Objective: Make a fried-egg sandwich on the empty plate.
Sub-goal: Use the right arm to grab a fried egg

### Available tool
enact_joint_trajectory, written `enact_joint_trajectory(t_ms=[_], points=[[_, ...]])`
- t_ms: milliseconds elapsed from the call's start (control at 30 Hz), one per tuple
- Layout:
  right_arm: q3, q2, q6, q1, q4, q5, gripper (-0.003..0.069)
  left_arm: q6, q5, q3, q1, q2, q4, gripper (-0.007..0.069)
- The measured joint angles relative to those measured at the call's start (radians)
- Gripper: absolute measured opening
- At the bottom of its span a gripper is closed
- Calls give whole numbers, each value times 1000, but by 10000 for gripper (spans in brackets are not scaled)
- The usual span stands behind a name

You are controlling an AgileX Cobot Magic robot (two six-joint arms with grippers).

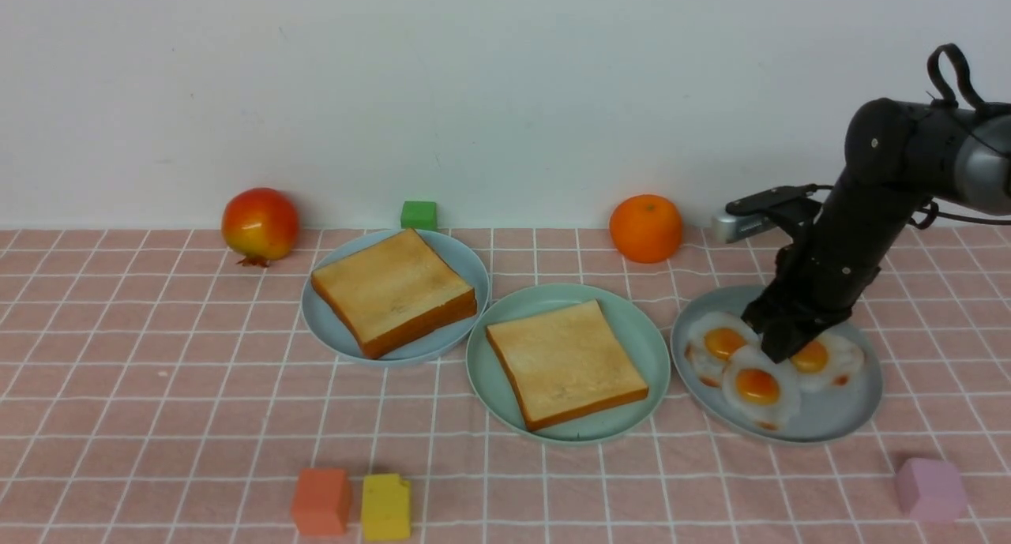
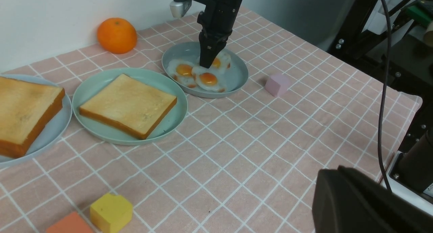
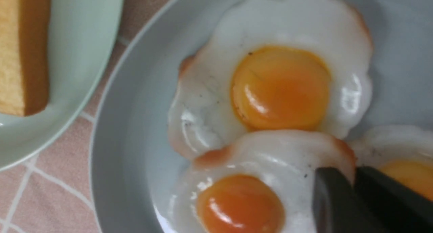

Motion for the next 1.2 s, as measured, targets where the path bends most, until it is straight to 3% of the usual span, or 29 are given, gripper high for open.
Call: enact_joint_trajectory(t_ms=[133,567,900,1033,1200], points=[[4,-10,0,0,3,2,-4,0,0,0,0,0,0,13],[11,-140,47,1,7,71,-6,0,0,0,0,0,0,13],[133,-173,318,1,20,135,5,0,0,0,0,0,0,13],[210,-204,466,8,34,89,28,0,0,0,0,0,0,16],[237,-209,601,92,-30,-24,178,0,0,0,0,0,1,16]])
